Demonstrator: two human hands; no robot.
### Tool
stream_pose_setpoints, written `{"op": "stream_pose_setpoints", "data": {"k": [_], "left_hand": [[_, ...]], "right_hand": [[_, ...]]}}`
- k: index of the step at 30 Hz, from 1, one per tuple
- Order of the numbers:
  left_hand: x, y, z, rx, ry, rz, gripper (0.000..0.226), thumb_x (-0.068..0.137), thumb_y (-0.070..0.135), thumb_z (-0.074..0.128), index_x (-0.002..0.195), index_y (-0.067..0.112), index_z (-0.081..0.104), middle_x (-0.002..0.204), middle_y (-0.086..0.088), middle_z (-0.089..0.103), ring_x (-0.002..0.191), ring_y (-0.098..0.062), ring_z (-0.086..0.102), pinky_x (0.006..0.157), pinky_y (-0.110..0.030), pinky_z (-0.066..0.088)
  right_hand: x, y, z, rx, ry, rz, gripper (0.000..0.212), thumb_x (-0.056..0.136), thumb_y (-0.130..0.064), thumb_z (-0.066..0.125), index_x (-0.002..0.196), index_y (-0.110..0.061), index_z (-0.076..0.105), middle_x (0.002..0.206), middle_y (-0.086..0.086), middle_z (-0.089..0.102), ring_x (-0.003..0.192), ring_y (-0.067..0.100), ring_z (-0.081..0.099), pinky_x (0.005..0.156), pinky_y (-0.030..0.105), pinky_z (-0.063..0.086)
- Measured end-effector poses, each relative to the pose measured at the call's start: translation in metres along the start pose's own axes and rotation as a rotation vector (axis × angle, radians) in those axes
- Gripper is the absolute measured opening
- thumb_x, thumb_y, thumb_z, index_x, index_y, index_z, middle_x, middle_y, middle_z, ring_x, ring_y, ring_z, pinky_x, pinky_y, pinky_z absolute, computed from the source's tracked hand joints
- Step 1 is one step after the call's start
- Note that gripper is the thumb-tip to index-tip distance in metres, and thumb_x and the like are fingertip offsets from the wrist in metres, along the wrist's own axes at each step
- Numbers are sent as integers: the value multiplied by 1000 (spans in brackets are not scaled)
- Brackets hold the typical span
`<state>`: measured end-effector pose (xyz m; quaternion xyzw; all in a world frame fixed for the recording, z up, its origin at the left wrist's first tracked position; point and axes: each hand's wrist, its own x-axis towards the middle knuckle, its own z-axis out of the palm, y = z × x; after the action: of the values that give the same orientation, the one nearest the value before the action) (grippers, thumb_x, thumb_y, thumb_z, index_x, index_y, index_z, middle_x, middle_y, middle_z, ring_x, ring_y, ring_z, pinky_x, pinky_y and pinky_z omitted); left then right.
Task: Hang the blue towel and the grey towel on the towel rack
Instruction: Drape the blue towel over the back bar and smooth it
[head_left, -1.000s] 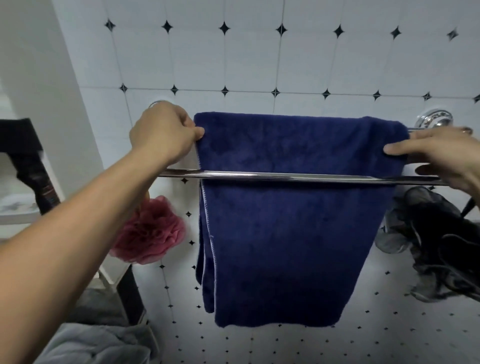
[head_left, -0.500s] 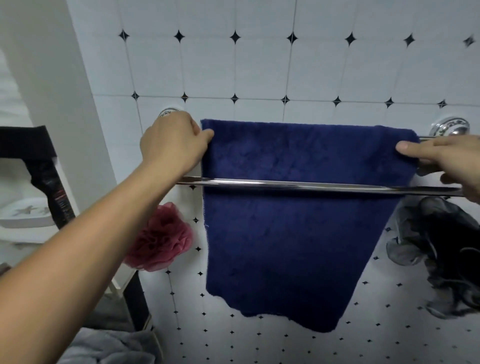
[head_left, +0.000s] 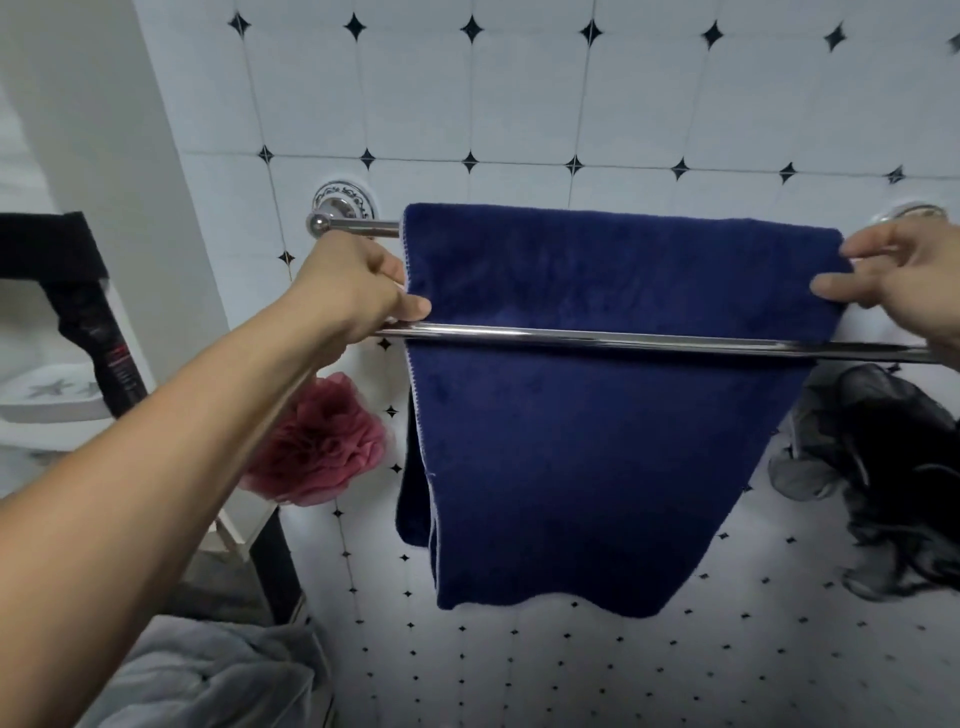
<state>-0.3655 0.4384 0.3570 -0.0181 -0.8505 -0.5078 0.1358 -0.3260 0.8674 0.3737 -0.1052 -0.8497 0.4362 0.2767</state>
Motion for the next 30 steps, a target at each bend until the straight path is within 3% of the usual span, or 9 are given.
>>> {"op": "stream_pose_setpoints", "data": {"k": [3,6,10,12,14,16,21,27,30], "left_hand": [[1,7,2,-61,9,53,22,74,5,80,89,-1,66,77,-10,60,67,-19,56,66,-27,46],[2,18,5,-298,92,28,12,81,14,75,85,11,64,76,1,68,63,-9,65,62,-21,46],[3,27,13,-468,152,-27,6,81,15,73,85,15,69,77,1,69,65,-12,64,68,-28,47],[5,35,17,-524,187,-52,14,78,9,75,91,9,70,79,-3,67,59,-11,62,53,-20,45],[11,41,18,-526,266,-28,14,75,6,77,87,5,70,72,-3,64,42,-2,56,38,-11,38],[19,44,14,-492,325,-6,10,74,6,76,80,5,69,70,-3,63,43,-4,55,42,-11,40],[30,27,5,-271,366,62,18,74,12,76,61,17,65,69,4,67,71,-18,64,67,-26,53],[24,19,13,15,326,223,19,81,20,74,93,27,62,70,7,60,84,-22,66,79,-37,52],[10,20,17,298,435,350,23,88,34,60,111,30,58,79,14,60,102,-28,62,91,-47,48]], "right_hand": [[1,-3,2,-5,32,-59,32,73,-13,82,80,-30,56,76,-5,60,55,7,60,55,19,39],[2,-9,3,-11,24,-144,32,71,-23,81,92,-41,64,76,-6,68,50,-3,65,61,23,43],[13,0,3,-62,45,-181,21,64,-33,79,81,-42,70,56,-6,70,59,13,65,62,21,52],[23,6,0,-111,60,-192,22,59,-44,76,80,-40,71,61,-14,71,57,16,64,49,19,51],[38,15,-5,-148,61,-208,36,53,-55,72,84,-37,71,70,-15,73,67,24,68,65,30,53],[47,24,-9,-157,64,-207,40,52,-56,71,87,-36,72,70,-14,73,70,25,69,71,32,53],[41,20,-15,-123,36,-185,21,75,-18,79,79,-38,74,63,-17,72,55,2,60,53,6,45],[42,-5,-23,-319,116,-252,12,78,-25,76,78,-22,65,73,0,68,75,29,65,63,34,47],[5,-7,-12,-326,290,-256,21,76,-41,71,86,-29,57,71,-8,64,69,23,59,68,35,47]]}}
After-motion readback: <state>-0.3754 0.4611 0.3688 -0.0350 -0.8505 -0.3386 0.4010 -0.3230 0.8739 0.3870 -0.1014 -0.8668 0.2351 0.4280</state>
